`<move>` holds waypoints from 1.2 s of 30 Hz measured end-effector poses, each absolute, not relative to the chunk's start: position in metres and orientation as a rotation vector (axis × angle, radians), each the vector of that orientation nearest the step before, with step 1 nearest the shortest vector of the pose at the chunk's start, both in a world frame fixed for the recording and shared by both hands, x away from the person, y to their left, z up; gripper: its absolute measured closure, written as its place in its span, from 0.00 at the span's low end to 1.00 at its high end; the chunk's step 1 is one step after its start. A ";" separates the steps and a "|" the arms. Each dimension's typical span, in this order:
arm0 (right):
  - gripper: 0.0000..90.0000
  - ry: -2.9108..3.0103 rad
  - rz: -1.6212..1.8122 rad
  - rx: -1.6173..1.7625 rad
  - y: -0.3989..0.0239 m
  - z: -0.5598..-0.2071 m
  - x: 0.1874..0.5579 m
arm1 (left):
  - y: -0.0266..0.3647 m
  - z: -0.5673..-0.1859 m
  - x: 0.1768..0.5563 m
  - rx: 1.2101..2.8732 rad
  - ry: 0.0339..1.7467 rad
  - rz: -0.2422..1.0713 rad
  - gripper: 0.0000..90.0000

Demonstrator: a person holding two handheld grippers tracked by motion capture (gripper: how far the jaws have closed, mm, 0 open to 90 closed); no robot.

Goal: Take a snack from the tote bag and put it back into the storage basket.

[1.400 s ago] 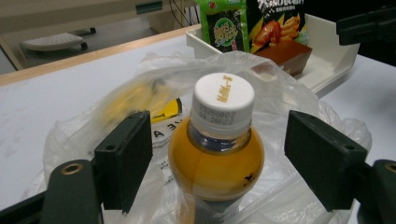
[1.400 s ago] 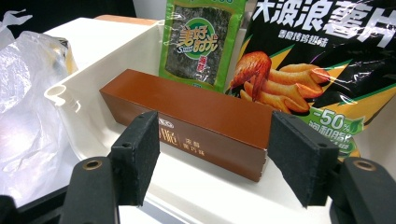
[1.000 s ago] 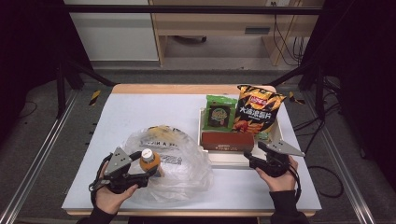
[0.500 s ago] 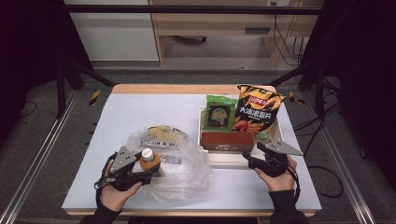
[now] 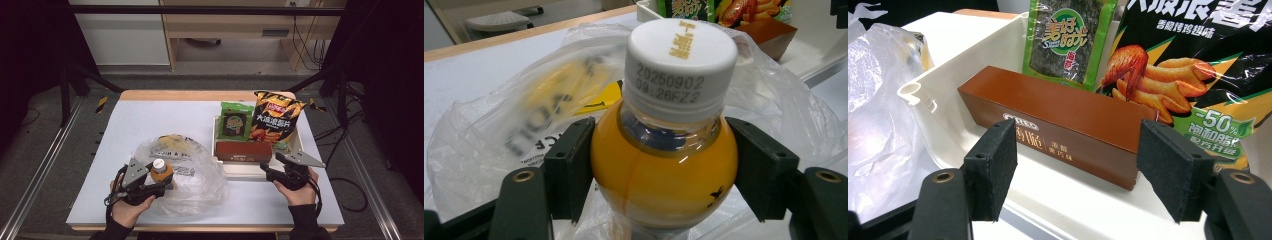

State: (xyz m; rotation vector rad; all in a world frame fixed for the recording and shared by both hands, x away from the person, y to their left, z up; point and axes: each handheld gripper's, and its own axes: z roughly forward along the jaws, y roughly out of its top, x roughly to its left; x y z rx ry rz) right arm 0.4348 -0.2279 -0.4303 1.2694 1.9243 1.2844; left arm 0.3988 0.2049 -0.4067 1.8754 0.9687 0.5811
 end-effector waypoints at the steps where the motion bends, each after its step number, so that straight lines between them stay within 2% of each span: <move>1: 0.37 1.925 1.284 1.272 -0.228 -0.430 0.435 | 0.205 -0.406 0.399 1.868 0.971 0.583 0.35; 14: 0.37 1.917 1.295 1.265 -0.229 -0.428 0.434 | 0.170 -0.384 0.412 1.833 0.939 0.598 0.35; 25: 0.37 1.925 1.295 1.258 -0.228 -0.429 0.433 | 0.134 -0.398 0.427 1.879 0.921 0.582 0.35; 36: 0.37 1.928 1.301 1.239 -0.224 -0.427 0.433 | 0.132 -0.411 0.429 1.872 0.910 0.553 0.34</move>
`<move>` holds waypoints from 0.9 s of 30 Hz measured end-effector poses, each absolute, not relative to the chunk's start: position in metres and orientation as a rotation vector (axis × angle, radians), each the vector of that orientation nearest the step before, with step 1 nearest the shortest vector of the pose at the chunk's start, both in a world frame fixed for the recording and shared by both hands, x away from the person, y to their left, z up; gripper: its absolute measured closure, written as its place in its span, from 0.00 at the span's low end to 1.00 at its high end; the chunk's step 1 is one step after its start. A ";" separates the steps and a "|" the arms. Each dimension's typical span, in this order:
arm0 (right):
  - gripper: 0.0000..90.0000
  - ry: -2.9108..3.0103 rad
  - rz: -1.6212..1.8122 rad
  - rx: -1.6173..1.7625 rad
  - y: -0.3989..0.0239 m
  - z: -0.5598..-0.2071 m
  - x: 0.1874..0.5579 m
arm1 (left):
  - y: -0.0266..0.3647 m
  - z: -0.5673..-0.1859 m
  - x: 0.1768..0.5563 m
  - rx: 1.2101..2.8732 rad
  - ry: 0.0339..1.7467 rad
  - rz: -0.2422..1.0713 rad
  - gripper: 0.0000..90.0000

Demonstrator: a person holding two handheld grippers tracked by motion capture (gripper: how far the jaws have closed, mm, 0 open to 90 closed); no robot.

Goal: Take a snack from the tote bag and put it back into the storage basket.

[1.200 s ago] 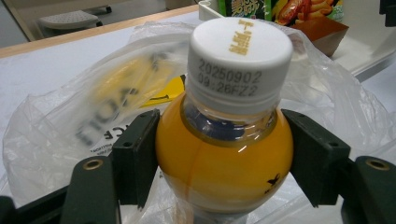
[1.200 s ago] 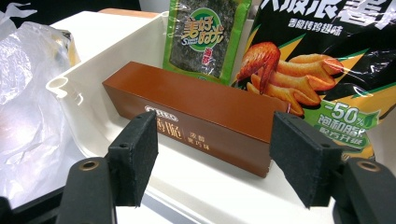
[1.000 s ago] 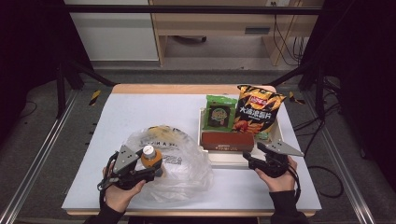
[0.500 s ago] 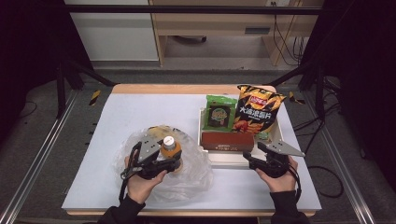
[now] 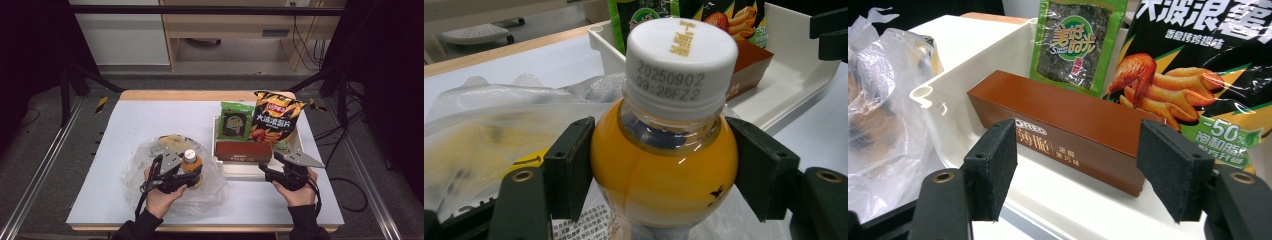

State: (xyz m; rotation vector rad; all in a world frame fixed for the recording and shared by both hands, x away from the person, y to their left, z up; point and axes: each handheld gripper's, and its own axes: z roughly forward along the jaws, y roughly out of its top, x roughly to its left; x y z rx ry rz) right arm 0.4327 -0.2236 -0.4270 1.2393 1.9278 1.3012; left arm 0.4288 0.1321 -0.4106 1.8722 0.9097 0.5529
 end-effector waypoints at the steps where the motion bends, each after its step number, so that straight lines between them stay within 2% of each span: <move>1: 0.37 1.930 1.301 1.236 -0.223 -0.427 0.433 | 0.133 -0.411 0.429 1.869 0.913 0.547 0.34; 16: 0.40 1.932 1.348 1.173 -0.213 -0.422 0.430 | 0.158 -0.397 0.417 1.837 0.885 0.519 0.29; 27: 0.42 1.948 1.358 1.143 -0.202 -0.412 0.423 | 0.211 -0.395 0.410 1.795 0.940 0.568 0.29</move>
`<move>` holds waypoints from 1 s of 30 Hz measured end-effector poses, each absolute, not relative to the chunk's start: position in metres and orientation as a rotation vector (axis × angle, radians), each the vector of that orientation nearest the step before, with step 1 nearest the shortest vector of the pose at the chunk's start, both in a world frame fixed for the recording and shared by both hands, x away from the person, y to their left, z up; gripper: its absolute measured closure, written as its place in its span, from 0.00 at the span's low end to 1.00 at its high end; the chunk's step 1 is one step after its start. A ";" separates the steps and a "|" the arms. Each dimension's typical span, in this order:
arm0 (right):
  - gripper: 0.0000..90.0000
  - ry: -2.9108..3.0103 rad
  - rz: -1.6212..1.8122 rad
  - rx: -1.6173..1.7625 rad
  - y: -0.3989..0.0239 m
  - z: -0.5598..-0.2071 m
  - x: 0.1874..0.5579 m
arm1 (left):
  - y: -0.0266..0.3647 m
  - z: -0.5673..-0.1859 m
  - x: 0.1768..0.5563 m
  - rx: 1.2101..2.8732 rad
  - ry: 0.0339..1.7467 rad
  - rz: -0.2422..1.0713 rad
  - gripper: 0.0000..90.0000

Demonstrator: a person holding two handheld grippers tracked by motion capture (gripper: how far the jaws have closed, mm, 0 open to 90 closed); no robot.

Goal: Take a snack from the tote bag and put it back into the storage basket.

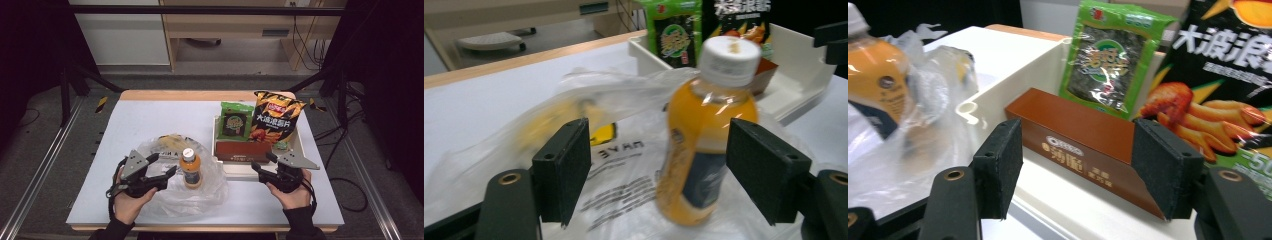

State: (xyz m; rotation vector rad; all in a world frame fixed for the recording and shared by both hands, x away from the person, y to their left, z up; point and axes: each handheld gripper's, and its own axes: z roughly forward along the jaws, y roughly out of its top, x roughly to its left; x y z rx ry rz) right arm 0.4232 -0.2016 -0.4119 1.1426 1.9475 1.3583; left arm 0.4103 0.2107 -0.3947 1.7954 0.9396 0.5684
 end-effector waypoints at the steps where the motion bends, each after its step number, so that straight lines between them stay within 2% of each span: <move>1: 0.42 1.955 1.368 1.134 -0.199 -0.410 0.422 | 0.214 -0.396 0.410 1.790 0.948 0.572 0.29; 8: 0.42 1.987 1.452 1.066 -0.178 -0.398 0.414 | 0.244 -0.405 0.411 1.779 1.012 0.592 0.30; 16: 0.42 2.041 1.537 0.984 -0.144 -0.388 0.409 | 0.257 -0.418 0.419 1.801 1.049 0.599 0.32; 22: 0.42 2.114 1.552 0.927 -0.109 -0.390 0.414 | 0.265 -0.421 0.421 1.801 1.063 0.605 0.32; 30: 0.36 2.160 1.539 0.889 -0.072 -0.398 0.417 | 0.276 -0.426 0.424 1.810 1.085 0.620 0.32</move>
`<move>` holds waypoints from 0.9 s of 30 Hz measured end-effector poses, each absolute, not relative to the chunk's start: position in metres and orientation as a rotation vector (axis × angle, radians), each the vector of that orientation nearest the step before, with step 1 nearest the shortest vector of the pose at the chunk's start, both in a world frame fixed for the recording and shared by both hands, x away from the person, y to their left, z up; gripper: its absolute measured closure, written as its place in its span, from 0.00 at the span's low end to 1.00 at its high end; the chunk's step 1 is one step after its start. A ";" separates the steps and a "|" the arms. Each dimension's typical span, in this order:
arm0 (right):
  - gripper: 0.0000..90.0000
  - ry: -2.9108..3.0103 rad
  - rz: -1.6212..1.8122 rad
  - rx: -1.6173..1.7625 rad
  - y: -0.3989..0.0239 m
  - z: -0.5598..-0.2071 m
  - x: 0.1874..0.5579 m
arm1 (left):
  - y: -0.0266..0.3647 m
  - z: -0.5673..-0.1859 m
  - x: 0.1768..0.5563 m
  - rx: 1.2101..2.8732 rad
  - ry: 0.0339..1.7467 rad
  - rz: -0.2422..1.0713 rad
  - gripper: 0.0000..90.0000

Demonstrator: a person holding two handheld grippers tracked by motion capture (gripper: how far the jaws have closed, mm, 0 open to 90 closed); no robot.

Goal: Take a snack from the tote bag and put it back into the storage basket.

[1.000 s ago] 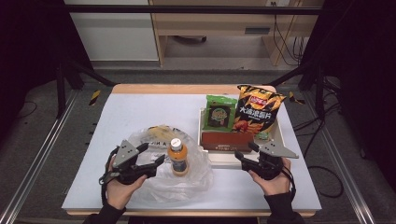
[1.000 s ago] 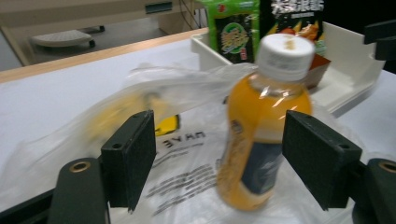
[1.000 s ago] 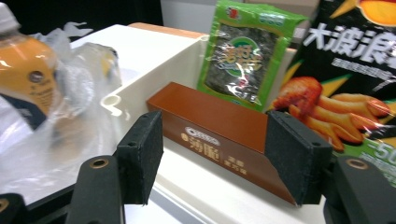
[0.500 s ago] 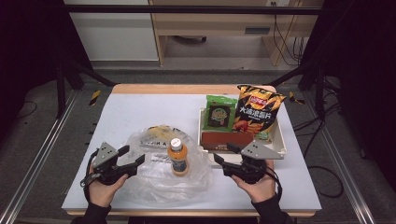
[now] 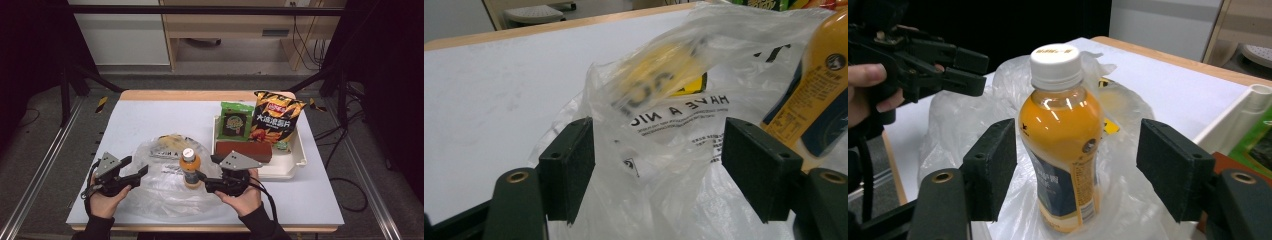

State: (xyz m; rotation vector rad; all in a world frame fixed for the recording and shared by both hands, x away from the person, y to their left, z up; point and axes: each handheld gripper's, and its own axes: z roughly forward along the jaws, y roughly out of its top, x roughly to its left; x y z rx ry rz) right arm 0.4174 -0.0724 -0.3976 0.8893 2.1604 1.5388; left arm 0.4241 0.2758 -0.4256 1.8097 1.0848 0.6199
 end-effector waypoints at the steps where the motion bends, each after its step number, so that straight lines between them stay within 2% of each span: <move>1: 0.36 2.167 1.538 0.888 -0.069 -0.399 0.418 | 0.277 -0.426 0.425 1.811 1.089 0.621 0.32; 8: 0.32 2.193 1.501 0.892 -0.051 -0.409 0.427 | 0.283 -0.429 0.427 1.808 1.114 0.623 0.32; 27: 0.31 2.206 1.466 0.910 -0.028 -0.426 0.442 | 0.287 -0.433 0.429 1.814 1.131 0.624 0.32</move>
